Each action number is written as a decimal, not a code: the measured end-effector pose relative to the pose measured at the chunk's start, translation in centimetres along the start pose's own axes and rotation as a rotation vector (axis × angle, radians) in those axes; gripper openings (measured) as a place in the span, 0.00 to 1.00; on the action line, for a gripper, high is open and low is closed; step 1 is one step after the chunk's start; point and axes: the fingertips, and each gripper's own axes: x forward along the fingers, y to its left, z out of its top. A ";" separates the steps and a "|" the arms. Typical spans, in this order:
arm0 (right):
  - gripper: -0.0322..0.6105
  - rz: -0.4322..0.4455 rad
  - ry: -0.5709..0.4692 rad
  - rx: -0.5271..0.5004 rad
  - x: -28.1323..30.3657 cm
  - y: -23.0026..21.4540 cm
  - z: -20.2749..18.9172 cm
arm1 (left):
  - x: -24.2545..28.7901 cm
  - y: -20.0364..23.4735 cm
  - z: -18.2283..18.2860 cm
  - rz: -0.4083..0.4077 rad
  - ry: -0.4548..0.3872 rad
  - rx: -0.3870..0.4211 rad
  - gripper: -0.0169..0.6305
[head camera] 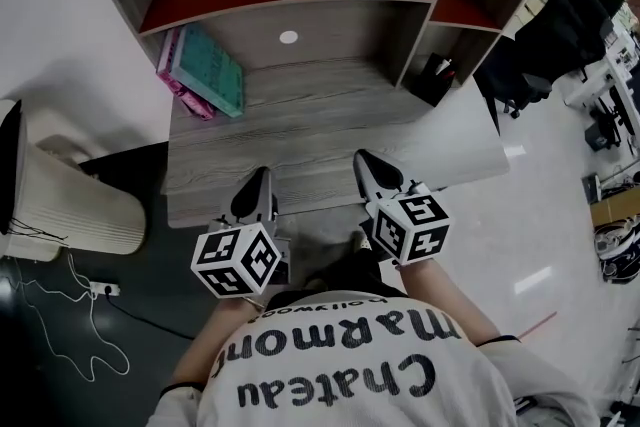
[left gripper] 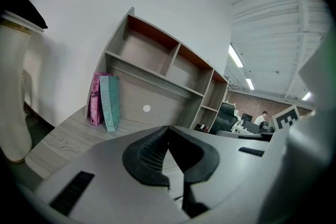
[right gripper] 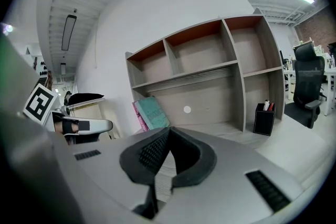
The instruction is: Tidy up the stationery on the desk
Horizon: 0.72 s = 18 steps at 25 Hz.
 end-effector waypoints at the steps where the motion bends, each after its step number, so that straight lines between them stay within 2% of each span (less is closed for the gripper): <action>1: 0.06 0.000 0.001 -0.002 0.0 0.1 -0.1 | -0.1 0.1 0.0 0.001 -0.001 -0.001 0.04; 18: 0.06 -0.017 0.015 -0.004 0.2 0.6 -0.1 | -0.1 0.5 0.6 -0.019 -0.012 -0.007 0.04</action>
